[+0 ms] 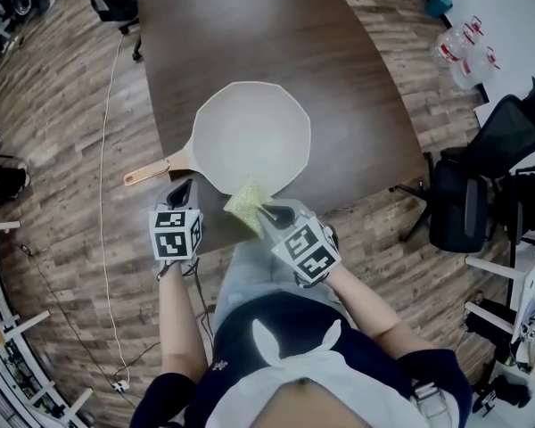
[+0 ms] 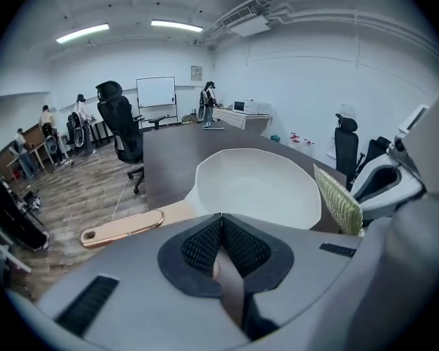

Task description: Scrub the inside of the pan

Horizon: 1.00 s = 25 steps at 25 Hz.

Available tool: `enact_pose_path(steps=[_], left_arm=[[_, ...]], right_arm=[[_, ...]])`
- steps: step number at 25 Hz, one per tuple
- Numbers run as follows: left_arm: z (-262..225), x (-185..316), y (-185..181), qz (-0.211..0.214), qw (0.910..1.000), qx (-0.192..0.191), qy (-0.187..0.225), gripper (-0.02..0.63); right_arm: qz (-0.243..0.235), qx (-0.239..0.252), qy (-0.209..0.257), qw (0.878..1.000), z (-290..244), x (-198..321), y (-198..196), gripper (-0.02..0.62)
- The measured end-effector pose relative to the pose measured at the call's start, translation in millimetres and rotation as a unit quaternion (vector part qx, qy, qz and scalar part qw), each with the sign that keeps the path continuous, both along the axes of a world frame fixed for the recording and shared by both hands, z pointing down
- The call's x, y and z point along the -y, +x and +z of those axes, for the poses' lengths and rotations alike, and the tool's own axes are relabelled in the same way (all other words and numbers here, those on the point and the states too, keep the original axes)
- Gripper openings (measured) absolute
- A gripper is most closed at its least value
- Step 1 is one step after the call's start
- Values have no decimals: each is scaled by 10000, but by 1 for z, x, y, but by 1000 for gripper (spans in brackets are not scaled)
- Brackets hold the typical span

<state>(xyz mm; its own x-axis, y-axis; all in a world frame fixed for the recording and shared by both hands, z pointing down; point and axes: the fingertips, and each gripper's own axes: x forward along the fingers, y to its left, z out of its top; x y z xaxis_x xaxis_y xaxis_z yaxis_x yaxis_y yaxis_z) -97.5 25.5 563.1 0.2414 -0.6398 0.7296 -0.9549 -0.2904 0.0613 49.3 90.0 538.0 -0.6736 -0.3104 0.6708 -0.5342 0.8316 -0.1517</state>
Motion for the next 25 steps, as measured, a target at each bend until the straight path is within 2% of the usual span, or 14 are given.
enact_pose_path(steps=[4,11,12,16,19,22,25], left_arm=[[3,7,-10,170,9994,281,-71,6],[4,20,-24,754,9940,768,-178,10],[6,22,-25,862,9926,835,-198,53],[16,33,-29,1316,9839,1195,-206,131],[26,39,-34,1662,9752,1435,-271,135],[35,44,-42,2045,9641,1642,-425,165],[39,46,-46,2359,9555,1663,-615,176]], right_arm=[[97,-15,55,9999,-7,15,-1,23],[105,-155,62,9998,-7,37,-6,23],[104,-179,55,9998,-6,40,-7,23],[129,-179,29,9998,-4,55,-11,25],[79,-263,34,9996,-2,65,-15,23],[-33,-331,23,9994,0,74,-20,25],[-153,-410,-28,9990,2,80,-25,25]])
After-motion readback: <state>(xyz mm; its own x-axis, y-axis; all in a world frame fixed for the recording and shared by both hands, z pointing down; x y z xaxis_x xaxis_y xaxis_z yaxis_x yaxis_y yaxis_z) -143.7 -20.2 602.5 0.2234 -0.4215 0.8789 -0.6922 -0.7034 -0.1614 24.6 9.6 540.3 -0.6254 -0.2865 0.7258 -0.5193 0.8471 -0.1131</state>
